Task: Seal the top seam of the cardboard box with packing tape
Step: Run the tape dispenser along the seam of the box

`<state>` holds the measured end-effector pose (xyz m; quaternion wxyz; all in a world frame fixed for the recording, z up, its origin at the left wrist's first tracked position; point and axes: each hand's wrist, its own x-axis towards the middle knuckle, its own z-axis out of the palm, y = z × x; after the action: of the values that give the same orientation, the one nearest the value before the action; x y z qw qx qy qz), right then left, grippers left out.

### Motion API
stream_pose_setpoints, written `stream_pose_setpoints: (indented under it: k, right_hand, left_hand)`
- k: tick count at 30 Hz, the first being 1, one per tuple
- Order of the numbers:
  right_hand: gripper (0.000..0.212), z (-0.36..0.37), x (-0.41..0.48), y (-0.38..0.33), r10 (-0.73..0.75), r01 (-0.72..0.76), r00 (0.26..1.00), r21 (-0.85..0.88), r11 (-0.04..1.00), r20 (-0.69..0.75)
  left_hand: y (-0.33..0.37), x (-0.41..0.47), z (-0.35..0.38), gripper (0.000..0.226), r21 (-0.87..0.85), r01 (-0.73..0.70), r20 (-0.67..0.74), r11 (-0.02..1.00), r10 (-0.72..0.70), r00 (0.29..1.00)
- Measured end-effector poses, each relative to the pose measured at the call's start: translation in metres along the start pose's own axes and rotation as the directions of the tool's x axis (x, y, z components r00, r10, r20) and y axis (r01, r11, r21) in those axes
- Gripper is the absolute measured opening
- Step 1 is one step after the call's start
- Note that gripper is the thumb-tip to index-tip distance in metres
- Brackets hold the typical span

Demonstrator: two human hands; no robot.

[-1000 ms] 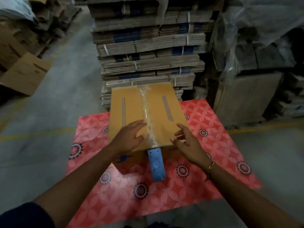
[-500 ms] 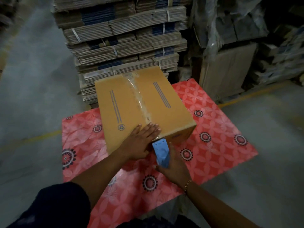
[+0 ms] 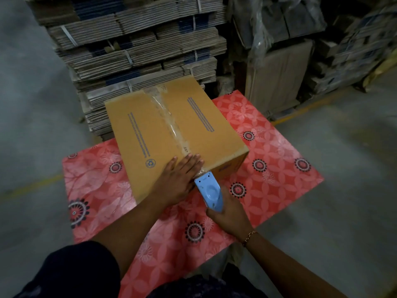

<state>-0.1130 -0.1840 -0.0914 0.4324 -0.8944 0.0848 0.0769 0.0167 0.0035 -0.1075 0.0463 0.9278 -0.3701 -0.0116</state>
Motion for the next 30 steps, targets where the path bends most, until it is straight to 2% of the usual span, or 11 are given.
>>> stream_pose_setpoints:
  k: [5, 11, 16, 26, 30]
  right_hand:
    - [0.065, -0.001, -0.007, -0.007, 0.012, -0.012, 1.000, 0.000, 1.000, -0.016]
    - [0.049, -0.005, -0.024, -0.003, 0.044, -0.045, 0.999, -0.038, 0.998, -0.005]
    - [0.057, -0.008, -0.027, -0.003, 0.061, -0.061, 0.998, -0.039, 0.997, 0.005]
    - [0.065, -0.014, -0.035, -0.003, 0.123, -0.117, 0.992, -0.127, 0.985, 0.037]
    - [0.063, -0.017, -0.027, -0.009, 0.134, -0.119, 0.990, -0.241, 0.963, 0.047]
  left_hand:
    - [0.000, -0.001, 0.000, 0.066, 0.000, 0.008, 0.017, 1.000, -0.008, 1.000]
    - [0.001, 0.000, 0.001, 0.061, -0.011, 0.026, -0.008, 1.000, -0.026, 1.000]
    - [0.001, 0.001, 0.001, 0.061, -0.012, 0.028, -0.014, 1.000, -0.028, 1.000]
    - [0.002, 0.001, -0.004, 0.062, -0.030, 0.032, -0.020, 0.999, -0.033, 0.999]
    - [0.004, 0.001, -0.007, 0.060, -0.030, 0.030, -0.050, 0.999, -0.032, 0.998]
